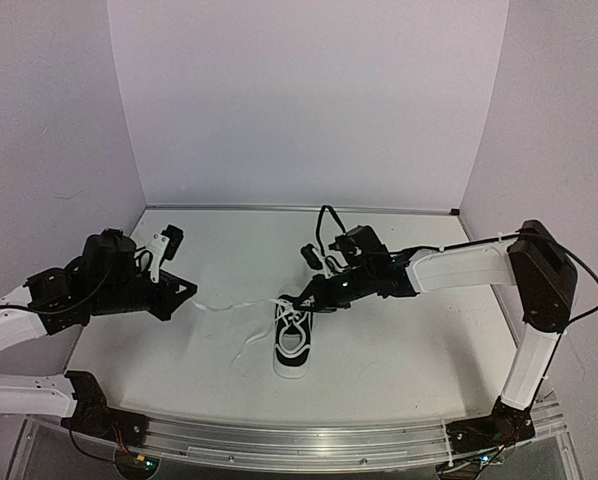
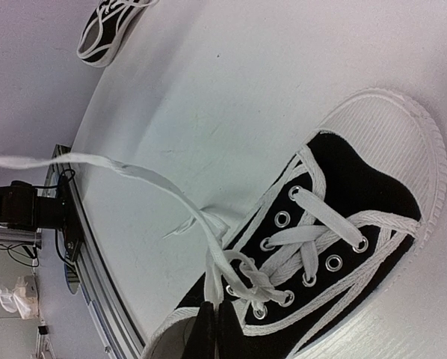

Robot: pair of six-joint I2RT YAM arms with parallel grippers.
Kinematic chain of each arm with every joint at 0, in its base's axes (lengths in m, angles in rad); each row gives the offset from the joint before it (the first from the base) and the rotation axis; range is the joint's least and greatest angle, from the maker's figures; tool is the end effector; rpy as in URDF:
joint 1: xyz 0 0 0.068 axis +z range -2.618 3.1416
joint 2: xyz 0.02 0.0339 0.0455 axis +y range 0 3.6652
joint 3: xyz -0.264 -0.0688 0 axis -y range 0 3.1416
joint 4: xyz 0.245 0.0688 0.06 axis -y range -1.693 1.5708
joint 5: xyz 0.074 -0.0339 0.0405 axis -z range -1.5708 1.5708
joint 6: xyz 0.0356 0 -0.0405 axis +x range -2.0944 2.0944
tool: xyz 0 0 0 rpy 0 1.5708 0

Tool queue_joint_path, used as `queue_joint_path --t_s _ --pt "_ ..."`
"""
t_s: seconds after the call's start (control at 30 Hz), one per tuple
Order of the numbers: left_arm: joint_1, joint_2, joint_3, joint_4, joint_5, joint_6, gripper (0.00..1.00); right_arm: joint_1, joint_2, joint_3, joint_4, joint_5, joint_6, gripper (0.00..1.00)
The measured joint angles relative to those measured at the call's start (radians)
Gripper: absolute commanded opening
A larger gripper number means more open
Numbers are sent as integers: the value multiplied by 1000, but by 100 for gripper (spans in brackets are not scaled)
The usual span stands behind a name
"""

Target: Tie the shoes

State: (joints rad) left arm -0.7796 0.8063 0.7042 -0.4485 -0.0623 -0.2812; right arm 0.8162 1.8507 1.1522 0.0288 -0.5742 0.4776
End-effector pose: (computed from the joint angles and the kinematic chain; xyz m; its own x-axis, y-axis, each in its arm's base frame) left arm 0.1299 -0.1253 0.2814 -0.5417 0.1460 -0.8278 0.5346 0.8198 -0.2052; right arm 0.2603 0.3051 0.1911 -0.7929 -0.2799 -0.5413 -0.6069 0.4431 0.6598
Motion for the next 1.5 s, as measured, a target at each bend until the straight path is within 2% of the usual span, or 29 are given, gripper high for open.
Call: queue_joint_path --t_s 0.27,0.43,0.6,0.77,1.1,1.3,1.5 --pt "-187 181 27 -60 157 13 0 -9 1 6 -2 10 12 0" --pt "-250 165 27 -95 272 -5 0 -11 1 7 -6 13 13 0" --pt "-304 119 27 -82 448 -27 0 -11 8 15 -12 14 13 0" --pt "-389 169 54 -79 543 -28 0 -13 14 15 -22 15 13 0" --pt "-568 579 318 -41 476 136 0 -15 16 43 -33 9 10 0" --pt "-591 786 453 52 357 307 0 -15 16 81 -40 -18 -7 0" --pt "-592 897 538 152 165 495 0 -15 23 105 -57 -54 -36 0"
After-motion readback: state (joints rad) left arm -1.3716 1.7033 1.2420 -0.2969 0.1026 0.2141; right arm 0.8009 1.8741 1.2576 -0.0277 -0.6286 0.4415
